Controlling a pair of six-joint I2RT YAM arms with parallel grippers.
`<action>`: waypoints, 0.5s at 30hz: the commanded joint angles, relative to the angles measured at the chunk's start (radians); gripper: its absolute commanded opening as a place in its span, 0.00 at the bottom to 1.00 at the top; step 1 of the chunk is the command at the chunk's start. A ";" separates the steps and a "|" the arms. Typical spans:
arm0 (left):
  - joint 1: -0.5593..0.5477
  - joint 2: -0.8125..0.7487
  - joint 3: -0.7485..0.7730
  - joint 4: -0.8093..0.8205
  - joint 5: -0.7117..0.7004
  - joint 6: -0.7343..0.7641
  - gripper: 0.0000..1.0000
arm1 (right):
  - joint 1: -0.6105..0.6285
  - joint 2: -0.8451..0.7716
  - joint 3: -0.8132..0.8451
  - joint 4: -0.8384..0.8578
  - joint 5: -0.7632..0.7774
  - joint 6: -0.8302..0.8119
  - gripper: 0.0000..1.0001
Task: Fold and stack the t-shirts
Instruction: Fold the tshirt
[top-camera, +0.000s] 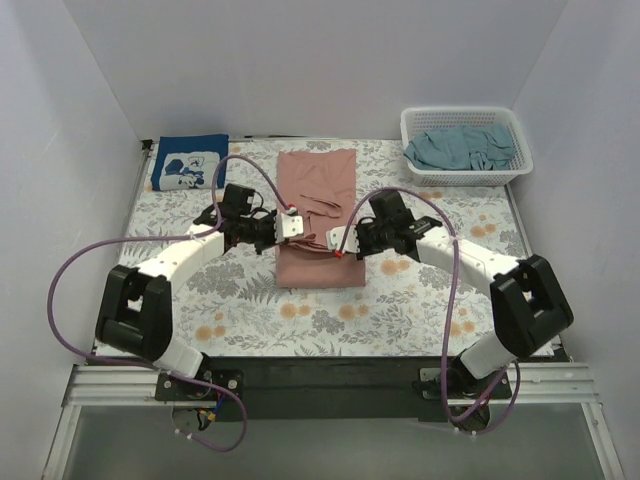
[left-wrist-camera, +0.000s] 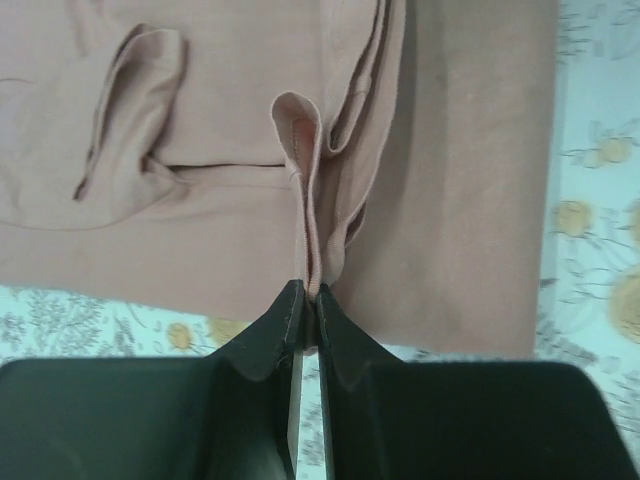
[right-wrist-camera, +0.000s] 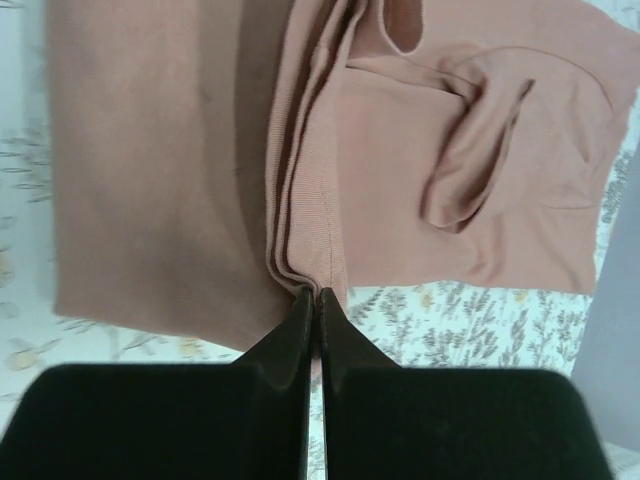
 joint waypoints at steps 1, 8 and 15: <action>0.040 0.058 0.085 0.066 0.040 0.067 0.00 | -0.051 0.072 0.108 0.060 -0.044 -0.059 0.01; 0.083 0.255 0.241 0.119 0.042 0.090 0.00 | -0.115 0.255 0.281 0.083 -0.066 -0.085 0.01; 0.111 0.391 0.294 0.205 0.017 0.078 0.00 | -0.141 0.427 0.373 0.143 -0.058 -0.081 0.01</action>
